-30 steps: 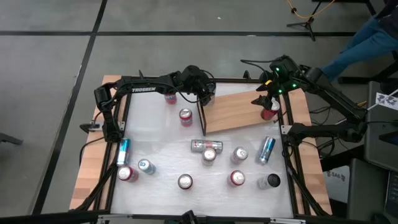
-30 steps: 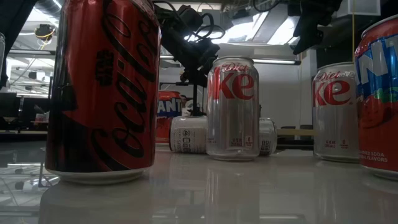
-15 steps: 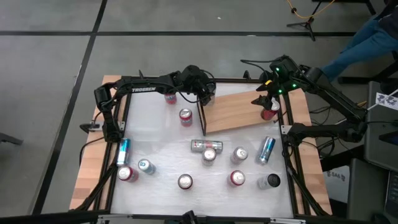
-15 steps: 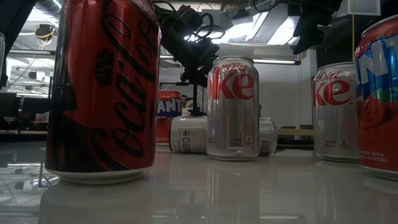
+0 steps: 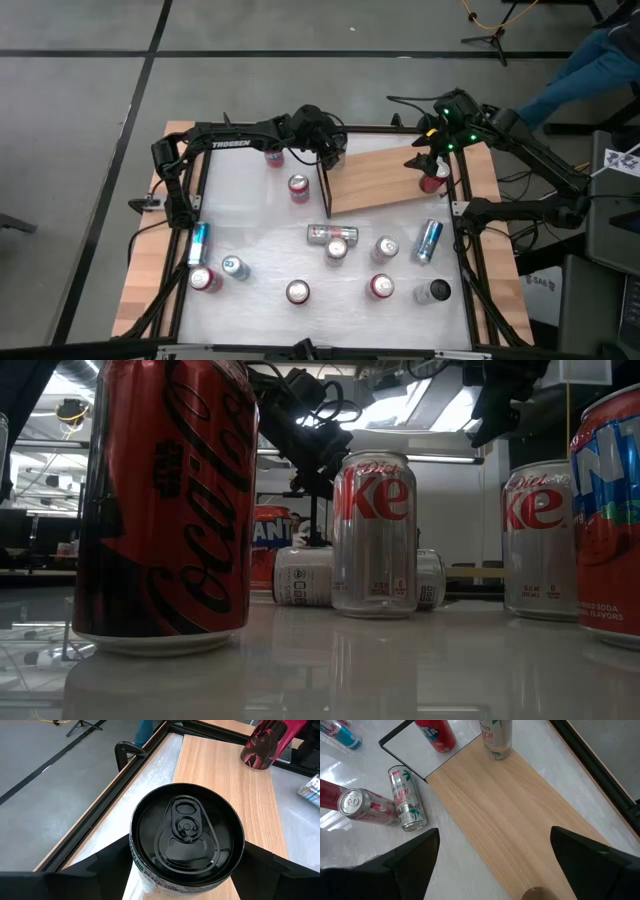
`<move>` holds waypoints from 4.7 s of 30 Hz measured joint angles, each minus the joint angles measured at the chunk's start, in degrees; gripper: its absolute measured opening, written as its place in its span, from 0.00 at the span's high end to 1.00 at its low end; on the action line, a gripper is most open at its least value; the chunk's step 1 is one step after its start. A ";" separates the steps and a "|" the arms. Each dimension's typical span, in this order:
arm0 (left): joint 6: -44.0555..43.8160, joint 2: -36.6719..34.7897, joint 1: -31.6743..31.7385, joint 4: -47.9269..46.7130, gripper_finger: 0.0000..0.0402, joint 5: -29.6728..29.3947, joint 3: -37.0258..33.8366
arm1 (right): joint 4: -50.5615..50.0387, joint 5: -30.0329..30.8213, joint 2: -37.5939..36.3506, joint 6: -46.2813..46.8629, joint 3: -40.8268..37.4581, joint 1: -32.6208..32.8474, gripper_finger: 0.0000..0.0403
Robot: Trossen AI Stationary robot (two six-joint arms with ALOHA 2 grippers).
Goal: Place canned beverage on shelf
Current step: Put the top left white black soda can on the shelf, then put the middle blue white soda can on the shelf
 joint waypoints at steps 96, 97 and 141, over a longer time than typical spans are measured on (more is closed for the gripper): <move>-20.68 -32.65 -18.18 -57.05 0.10 -4.66 0.04 | 6.67 4.25 0.48 4.83 0.04 18.85 0.08; -22.62 -32.65 -19.69 -57.40 0.10 -4.66 0.04 | 7.03 5.50 0.48 5.38 0.04 20.40 0.08; -93.15 -15.37 -61.99 -70.82 0.11 -3.30 0.02 | 8.46 20.53 0.52 14.97 0.03 42.01 0.08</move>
